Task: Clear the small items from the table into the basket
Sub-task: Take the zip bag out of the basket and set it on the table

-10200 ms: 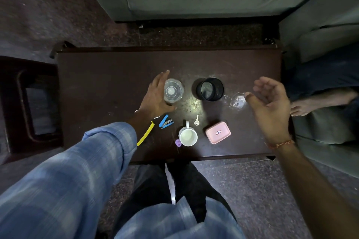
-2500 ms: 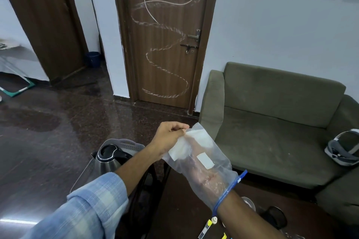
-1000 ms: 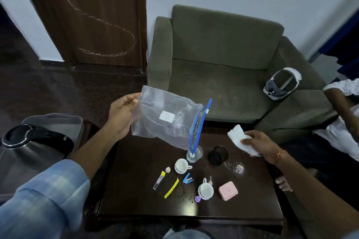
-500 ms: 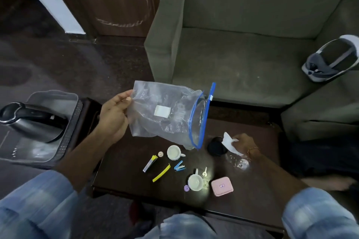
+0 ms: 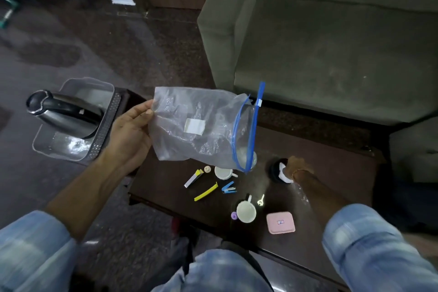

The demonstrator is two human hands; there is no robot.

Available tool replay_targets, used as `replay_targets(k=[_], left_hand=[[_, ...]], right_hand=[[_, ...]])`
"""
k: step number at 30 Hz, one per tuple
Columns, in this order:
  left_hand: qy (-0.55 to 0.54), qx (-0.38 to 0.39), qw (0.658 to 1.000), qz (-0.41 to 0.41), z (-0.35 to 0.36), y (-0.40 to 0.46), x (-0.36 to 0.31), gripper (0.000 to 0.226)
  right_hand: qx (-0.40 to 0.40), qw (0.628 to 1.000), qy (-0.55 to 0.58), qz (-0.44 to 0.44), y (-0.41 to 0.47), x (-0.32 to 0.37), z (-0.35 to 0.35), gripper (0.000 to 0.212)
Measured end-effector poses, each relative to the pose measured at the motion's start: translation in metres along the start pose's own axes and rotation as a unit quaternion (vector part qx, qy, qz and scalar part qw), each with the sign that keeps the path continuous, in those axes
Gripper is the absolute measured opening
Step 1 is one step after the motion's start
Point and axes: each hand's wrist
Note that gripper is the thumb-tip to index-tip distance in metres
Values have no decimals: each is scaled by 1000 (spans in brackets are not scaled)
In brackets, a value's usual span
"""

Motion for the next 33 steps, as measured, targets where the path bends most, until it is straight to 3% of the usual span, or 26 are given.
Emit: replay_targets(k=[11, 20, 28, 33], left_hand=[[-4, -8, 1000, -18, 12, 3, 13, 26], [1, -14, 1000, -21, 6, 2, 18, 24], [7, -21, 1000, -19, -7, -7, 25, 23], [11, -22, 999, -21, -13, -13, 29, 22]], right_hand=[[-6, 998, -64, -15, 13, 2, 6, 44], [-14, 999, -34, -2, 15, -5, 7, 64], [-90, 996, -19, -5, 14, -26, 15, 32], [-111, 993, 34, -4, 5, -35, 17, 36]])
Point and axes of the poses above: each hand's wrist, its own y-axis towards the middle knuckle, its own z-axis out of the palm, x = y × z, and after that the axes turned 15 degrees about -x, right-handed
